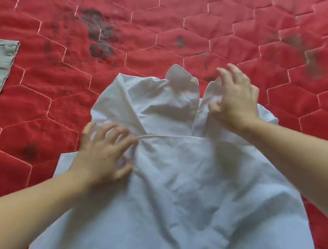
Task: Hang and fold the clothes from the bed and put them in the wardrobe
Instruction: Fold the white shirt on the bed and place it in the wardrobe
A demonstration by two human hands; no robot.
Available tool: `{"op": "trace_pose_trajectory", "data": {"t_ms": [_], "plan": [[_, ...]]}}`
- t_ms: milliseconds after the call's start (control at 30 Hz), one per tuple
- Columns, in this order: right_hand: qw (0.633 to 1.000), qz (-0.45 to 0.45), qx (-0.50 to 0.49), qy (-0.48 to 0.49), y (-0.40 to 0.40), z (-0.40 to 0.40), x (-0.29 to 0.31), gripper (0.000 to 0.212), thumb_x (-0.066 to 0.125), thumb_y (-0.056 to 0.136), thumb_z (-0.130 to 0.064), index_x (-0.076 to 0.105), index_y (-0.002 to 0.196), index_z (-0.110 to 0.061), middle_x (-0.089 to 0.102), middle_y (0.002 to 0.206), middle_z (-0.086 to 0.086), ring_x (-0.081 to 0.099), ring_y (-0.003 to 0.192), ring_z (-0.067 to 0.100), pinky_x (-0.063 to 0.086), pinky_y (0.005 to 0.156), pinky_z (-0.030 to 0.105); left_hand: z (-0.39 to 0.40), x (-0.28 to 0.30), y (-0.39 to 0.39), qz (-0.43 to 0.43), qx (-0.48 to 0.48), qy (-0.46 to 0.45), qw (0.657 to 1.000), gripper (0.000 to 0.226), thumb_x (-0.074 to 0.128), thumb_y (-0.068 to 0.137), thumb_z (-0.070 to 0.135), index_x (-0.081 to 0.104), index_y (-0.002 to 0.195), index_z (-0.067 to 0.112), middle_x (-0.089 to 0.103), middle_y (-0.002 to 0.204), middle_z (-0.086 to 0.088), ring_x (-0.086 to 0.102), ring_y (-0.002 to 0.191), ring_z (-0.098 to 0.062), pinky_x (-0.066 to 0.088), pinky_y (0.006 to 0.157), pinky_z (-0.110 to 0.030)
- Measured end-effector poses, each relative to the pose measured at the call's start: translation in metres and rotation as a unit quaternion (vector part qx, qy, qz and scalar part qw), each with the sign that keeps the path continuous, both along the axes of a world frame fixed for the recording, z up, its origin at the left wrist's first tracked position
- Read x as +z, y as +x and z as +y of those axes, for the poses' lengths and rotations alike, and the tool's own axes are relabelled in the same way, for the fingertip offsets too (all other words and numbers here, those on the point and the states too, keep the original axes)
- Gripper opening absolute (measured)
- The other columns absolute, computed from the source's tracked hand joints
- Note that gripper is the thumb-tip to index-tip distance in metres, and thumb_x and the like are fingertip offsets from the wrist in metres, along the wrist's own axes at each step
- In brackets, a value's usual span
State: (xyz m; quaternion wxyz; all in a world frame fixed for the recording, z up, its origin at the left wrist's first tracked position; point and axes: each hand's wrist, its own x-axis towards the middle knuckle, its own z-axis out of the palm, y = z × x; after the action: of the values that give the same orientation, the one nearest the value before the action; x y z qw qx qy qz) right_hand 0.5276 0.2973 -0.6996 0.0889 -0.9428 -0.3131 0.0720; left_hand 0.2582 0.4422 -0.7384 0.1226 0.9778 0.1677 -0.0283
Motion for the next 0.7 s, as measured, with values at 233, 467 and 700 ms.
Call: {"op": "trace_pose_trajectory", "data": {"t_ms": [233, 467, 700], "plan": [[0.970, 0.147, -0.170, -0.090, 0.040, 0.000, -0.002, 0.061, 0.068, 0.078, -0.028, 0.041, 0.130, -0.010, 0.051, 0.128, 0.016, 0.056, 0.109, 0.033, 0.047, 0.077, 0.036, -0.009, 0.003, 0.085, 0.108, -0.002, -0.024, 0.994, 0.078, 0.065, 0.069, 0.035, 0.029, 0.138, 0.046, 0.026, 0.143, 0.009, 0.030, 0.127, -0.027, 0.033, 0.099, -0.039], [0.947, 0.236, -0.102, -0.194, 0.042, -0.015, 0.018, 0.025, 0.067, 0.072, -0.032, 0.058, 0.077, -0.010, 0.058, 0.068, 0.008, 0.055, 0.058, 0.026, 0.044, 0.055, 0.028, -0.002, 0.023, 0.100, 0.079, 0.046, -0.149, 0.985, 0.059, 0.064, 0.073, 0.025, 0.049, 0.129, 0.036, 0.043, 0.134, 0.001, 0.039, 0.125, -0.028, 0.035, 0.105, -0.042], [0.870, 0.410, -0.095, -0.258, 0.053, -0.023, 0.036, 0.037, 0.076, 0.076, -0.039, 0.069, 0.096, -0.008, 0.072, 0.076, 0.007, 0.068, 0.059, 0.025, 0.053, 0.055, 0.028, 0.014, 0.051, 0.165, 0.004, 0.080, -0.155, 0.985, 0.065, 0.053, 0.082, 0.014, 0.035, 0.143, 0.026, 0.042, 0.144, 0.000, 0.045, 0.127, -0.021, 0.031, 0.090, -0.028]]}}
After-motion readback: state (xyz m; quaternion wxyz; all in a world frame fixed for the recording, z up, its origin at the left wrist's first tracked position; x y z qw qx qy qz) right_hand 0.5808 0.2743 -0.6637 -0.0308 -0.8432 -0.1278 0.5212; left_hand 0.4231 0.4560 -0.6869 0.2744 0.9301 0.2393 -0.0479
